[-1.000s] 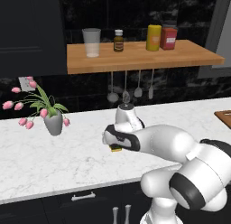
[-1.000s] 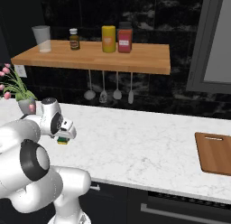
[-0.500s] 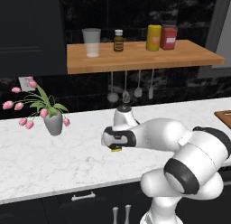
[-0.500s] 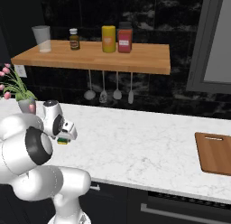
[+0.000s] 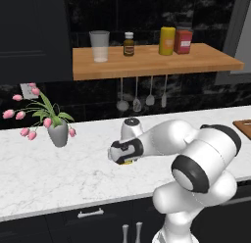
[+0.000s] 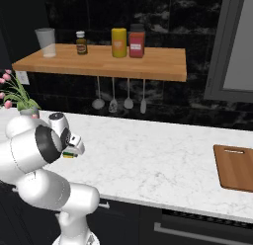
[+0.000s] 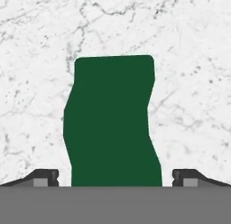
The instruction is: Pick up the sponge from the counter and clean the cutting board by briefly scrubbing or pressing down on the cutting board. Once finished, release the sponge.
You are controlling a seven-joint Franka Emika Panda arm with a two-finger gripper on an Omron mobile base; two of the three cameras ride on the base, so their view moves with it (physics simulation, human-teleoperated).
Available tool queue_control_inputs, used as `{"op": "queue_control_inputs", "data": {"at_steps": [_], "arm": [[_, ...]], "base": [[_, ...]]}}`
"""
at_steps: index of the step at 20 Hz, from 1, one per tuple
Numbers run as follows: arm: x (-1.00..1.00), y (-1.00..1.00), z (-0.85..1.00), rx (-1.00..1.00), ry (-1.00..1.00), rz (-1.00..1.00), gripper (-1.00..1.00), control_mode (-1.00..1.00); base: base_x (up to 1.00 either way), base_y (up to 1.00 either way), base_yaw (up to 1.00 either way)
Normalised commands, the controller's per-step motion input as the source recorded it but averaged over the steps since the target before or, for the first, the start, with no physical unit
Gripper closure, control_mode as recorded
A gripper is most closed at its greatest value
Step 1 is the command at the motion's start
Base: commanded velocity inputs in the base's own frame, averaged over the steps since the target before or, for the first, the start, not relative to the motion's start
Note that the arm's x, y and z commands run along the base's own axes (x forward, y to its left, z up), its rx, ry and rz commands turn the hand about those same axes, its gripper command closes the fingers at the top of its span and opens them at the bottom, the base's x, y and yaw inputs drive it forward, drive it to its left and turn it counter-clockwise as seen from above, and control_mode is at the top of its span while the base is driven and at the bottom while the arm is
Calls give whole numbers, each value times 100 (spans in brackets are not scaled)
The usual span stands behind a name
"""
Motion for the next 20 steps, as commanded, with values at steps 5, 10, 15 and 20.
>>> {"op": "queue_control_inputs", "data": {"at_steps": [5,10,15,20], "arm": [[16,2,-17,0,0,0,-100,-100],[14,5,-19,0,0,0,100,-100],[11,4,-7,0,0,0,100,-100],[-6,-1,0,0,-1,-2,100,-100]], "base": [[0,0,0],[0,0,0],[0,0,0],[0,0,0]]}}
